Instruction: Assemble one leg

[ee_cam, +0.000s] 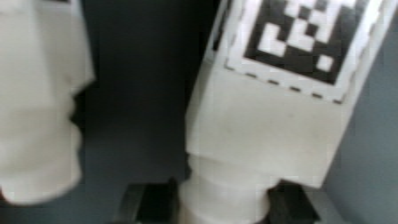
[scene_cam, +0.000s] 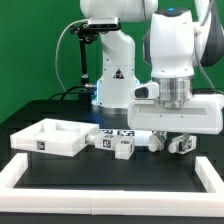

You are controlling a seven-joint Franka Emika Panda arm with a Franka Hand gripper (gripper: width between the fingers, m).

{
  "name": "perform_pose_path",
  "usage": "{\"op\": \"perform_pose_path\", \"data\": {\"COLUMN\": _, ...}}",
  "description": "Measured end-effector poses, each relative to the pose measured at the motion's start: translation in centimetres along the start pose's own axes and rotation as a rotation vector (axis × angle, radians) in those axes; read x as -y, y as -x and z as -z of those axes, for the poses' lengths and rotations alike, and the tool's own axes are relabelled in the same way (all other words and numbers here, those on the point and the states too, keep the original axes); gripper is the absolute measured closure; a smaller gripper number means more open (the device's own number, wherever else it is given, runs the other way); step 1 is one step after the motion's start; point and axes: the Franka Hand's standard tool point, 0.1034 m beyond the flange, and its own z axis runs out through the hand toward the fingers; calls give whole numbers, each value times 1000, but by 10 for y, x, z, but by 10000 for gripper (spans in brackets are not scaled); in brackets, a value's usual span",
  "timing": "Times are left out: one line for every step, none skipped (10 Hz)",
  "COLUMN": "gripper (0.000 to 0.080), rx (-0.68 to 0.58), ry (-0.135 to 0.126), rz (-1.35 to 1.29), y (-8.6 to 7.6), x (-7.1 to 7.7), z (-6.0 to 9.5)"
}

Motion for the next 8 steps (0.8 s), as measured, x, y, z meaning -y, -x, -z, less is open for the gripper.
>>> {"op": "perform_pose_path", "data": {"gripper": 574, "rx": -2, "ry": 1, "rz": 18, "y": 6, "x": 6, "z": -3}}
{"op": "perform_pose_path", "data": {"gripper": 574, "rx": -5, "ry": 0, "rz": 29, "y": 8, "x": 10, "z": -3}}
{"op": "perform_pose_path", "data": {"gripper": 574, "rx": -5, "ry": 0, "rz": 26, "y": 7, "x": 8, "z": -3}}
{"op": "perform_pose_path", "data": {"gripper": 574, "rx": -5, "ry": 0, "rz": 25, "y": 7, "x": 8, "z": -3}}
{"op": "perform_pose_path", "data": {"gripper": 574, "rx": -5, "ry": 0, "rz": 25, "y": 7, "x": 8, "z": -3}}
{"op": "perform_pose_path", "data": {"gripper": 442, "rx": -3, "ry": 0, "rz": 60, "y": 4, "x": 5, "z": 1}}
{"op": "perform_pose_path", "data": {"gripper": 294, "rx": -9, "ry": -10, "rz": 98, "y": -11, "x": -7, "z": 19}}
{"op": "perform_pose_path", "data": {"gripper": 294, "rx": -3, "ry": -23, "rz": 138, "y": -25, "x": -23, "z": 42}}
